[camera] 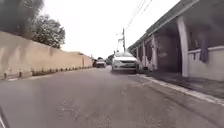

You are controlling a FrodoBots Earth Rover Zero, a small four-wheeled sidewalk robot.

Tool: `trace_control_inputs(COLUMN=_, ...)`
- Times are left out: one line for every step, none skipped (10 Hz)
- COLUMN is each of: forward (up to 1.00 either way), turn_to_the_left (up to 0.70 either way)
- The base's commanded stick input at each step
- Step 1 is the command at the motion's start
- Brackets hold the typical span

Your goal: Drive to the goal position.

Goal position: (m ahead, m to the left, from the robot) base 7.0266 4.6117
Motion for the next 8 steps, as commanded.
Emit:
trace_control_inputs(forward=0.70, turn_to_the_left=0.01)
trace_control_inputs(forward=0.70, turn_to_the_left=0.01)
trace_control_inputs(forward=0.70, turn_to_the_left=0.01)
trace_control_inputs(forward=0.70, turn_to_the_left=0.01)
trace_control_inputs(forward=0.70, turn_to_the_left=0.01)
trace_control_inputs(forward=0.70, turn_to_the_left=0.01)
trace_control_inputs(forward=0.70, turn_to_the_left=0.01)
trace_control_inputs(forward=0.70, turn_to_the_left=0.01)
